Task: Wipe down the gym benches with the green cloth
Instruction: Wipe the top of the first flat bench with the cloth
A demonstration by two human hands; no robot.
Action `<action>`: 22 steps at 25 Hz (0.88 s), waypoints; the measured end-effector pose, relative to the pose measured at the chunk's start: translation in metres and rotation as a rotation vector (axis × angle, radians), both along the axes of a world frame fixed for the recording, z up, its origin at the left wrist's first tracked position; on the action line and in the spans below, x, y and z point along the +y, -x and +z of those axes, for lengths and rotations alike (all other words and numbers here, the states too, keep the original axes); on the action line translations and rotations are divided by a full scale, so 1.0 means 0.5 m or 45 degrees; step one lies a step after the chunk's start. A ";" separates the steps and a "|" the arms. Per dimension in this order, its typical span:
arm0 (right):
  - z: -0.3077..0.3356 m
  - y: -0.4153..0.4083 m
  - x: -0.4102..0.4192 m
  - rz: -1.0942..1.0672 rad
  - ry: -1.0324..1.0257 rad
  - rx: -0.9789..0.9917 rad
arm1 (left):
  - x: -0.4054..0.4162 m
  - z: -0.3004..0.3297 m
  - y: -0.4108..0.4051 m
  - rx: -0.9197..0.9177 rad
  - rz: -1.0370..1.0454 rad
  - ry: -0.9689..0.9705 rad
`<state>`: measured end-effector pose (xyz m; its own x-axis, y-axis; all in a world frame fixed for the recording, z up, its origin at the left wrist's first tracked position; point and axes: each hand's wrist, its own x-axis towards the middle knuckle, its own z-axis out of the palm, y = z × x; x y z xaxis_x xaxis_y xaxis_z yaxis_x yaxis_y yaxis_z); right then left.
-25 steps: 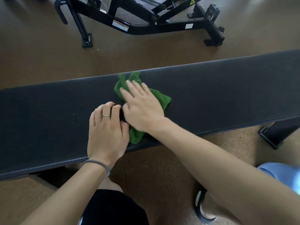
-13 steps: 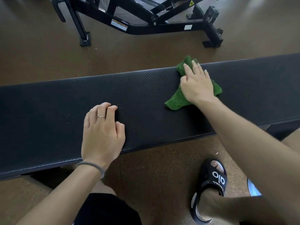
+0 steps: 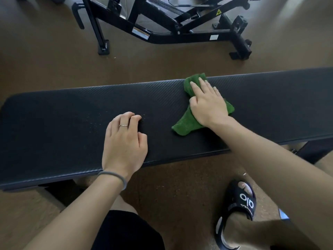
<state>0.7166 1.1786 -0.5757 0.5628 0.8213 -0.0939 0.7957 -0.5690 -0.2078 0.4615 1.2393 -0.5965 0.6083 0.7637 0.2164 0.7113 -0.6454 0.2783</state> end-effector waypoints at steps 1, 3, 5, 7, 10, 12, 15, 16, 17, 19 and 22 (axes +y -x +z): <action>-0.002 -0.001 -0.003 -0.066 0.021 0.006 | -0.001 -0.001 0.001 -0.003 0.005 0.009; -0.006 0.062 0.002 -0.053 0.020 -0.014 | -0.002 0.001 -0.001 -0.020 -0.011 0.044; -0.009 0.173 -0.007 0.102 -0.025 -0.014 | 0.008 0.016 0.008 -0.076 -0.049 0.107; -0.009 0.284 -0.034 0.305 -0.054 -0.027 | 0.032 0.041 0.047 -0.088 -0.021 0.059; -0.007 0.355 -0.055 0.451 -0.037 -0.002 | 0.085 0.045 0.146 0.004 0.148 -0.060; -0.007 0.330 -0.033 0.506 -0.035 0.011 | 0.102 0.035 0.175 -0.001 0.251 0.008; -0.011 0.284 0.064 0.501 -0.028 0.022 | 0.100 0.016 0.168 0.004 0.278 0.028; -0.014 0.272 0.109 0.466 -0.015 0.035 | 0.099 0.014 0.169 -0.002 0.268 0.009; -0.013 0.262 0.150 0.418 0.005 0.043 | 0.099 0.012 0.171 -0.017 0.257 0.002; -0.014 0.256 0.201 0.338 0.032 0.036 | 0.100 0.011 0.175 -0.030 0.253 0.007; -0.011 0.297 0.155 0.350 0.009 0.014 | 0.103 0.006 0.174 -0.036 0.248 0.007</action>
<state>0.5679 1.2561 -0.5811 0.3179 0.9423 -0.1051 0.9181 -0.3336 -0.2139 0.3745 1.2906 -0.5933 0.4425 0.8677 0.2266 0.8147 -0.4945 0.3027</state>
